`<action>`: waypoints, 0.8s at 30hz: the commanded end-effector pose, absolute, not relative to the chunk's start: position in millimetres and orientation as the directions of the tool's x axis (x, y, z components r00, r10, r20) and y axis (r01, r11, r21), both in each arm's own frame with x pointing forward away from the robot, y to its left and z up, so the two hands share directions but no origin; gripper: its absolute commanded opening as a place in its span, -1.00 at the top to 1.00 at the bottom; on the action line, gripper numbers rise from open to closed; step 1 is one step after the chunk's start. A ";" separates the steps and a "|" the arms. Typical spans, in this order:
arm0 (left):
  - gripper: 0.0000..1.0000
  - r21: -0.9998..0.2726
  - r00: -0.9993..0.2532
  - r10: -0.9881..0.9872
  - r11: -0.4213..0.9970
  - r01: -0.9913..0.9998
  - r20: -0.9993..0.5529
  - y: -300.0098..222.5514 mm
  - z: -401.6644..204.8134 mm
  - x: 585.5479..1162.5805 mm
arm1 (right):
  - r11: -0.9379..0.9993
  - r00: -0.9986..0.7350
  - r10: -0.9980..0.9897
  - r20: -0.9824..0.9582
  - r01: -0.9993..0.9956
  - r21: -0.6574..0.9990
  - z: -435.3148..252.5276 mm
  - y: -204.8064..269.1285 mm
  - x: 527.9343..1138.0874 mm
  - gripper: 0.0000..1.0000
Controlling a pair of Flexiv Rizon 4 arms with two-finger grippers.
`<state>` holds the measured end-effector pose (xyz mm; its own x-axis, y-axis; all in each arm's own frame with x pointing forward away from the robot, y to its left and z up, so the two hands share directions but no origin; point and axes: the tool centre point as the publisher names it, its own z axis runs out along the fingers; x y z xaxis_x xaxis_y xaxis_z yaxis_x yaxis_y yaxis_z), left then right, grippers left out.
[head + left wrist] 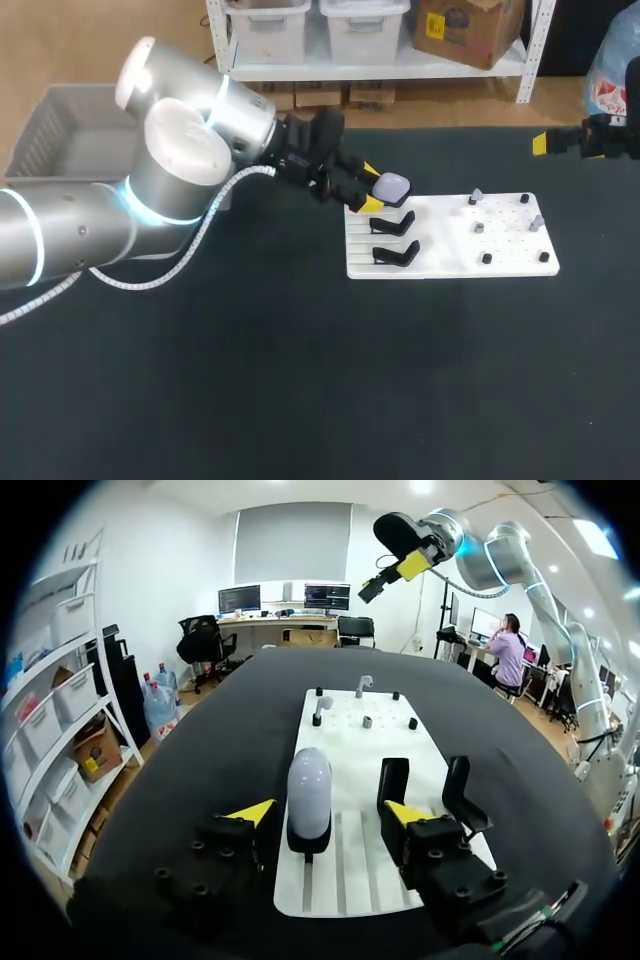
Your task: Pick up each earbud case from the left stands, insert the matching earbuds, close the lid, and place the case in the box.
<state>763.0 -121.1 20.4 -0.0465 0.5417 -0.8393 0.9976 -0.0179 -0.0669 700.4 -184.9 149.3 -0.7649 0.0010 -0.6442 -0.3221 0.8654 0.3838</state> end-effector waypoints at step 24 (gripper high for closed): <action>0.00 -0.071 -0.053 0.533 -0.014 0.997 -0.844 -131.3 14.7 768.8 | 0.866 -0.765 0.000 -0.644 -0.322 0.383 149.6 -185.1 700.0 -1.00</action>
